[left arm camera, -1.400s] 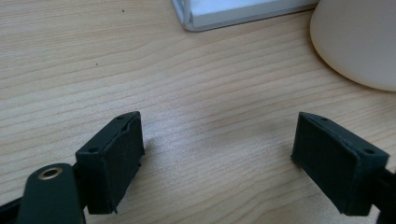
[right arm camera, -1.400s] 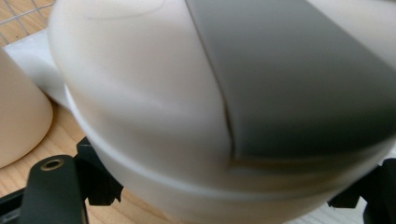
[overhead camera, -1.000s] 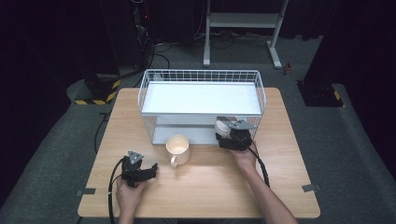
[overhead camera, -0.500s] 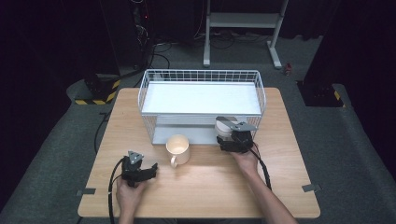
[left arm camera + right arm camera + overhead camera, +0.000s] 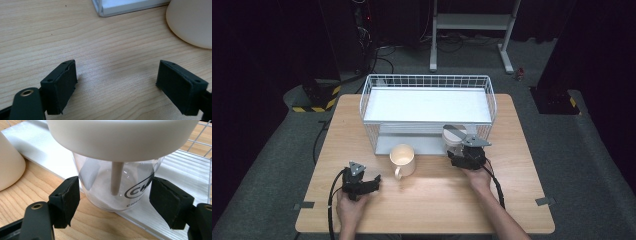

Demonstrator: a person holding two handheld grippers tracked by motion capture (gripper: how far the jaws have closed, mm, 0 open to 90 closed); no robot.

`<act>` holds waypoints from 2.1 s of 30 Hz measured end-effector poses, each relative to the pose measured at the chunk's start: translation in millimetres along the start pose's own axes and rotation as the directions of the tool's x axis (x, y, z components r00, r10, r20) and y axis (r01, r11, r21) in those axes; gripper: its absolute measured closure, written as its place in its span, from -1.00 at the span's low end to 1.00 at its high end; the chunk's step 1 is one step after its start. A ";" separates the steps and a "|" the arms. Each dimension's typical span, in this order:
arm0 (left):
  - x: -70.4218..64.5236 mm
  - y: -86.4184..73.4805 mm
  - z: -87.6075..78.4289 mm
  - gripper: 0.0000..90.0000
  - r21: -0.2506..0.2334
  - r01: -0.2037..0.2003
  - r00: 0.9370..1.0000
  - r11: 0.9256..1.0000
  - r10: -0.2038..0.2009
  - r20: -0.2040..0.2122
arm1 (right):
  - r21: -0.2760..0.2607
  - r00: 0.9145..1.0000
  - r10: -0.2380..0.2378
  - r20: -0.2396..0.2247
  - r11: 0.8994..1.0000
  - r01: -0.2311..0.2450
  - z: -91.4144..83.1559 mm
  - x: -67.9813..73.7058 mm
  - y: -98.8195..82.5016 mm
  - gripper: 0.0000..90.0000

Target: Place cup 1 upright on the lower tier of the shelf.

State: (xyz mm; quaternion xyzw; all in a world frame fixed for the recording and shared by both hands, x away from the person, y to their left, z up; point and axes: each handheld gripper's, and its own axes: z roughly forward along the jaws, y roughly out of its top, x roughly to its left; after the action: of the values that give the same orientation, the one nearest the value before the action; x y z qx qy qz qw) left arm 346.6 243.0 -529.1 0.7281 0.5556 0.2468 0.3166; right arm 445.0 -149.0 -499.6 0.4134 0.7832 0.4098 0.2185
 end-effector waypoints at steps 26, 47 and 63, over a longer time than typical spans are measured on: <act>-0.1 0.0 0.0 -0.63 0.000 -0.001 1.000 1.000 0.001 -0.001 | 0.026 0.995 0.081 0.063 0.996 -0.083 14.7 -0.4 7.4 -0.25; -0.1 0.0 0.0 -0.63 0.000 0.000 1.000 1.000 0.000 -0.001 | 0.032 0.989 0.090 0.115 0.995 -0.094 26.7 -4.5 10.3 0.04; -0.2 0.0 0.0 -0.63 0.000 0.000 1.000 1.000 0.000 -0.001 | 0.042 0.987 0.081 0.137 0.995 -0.087 31.5 -6.4 8.3 0.24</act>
State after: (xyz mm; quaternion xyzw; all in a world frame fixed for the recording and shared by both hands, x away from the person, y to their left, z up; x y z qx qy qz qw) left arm 346.6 242.8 -529.1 0.7282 0.5557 0.2470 0.3162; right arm 474.0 -137.1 -510.6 0.4780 0.7580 0.3710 0.2437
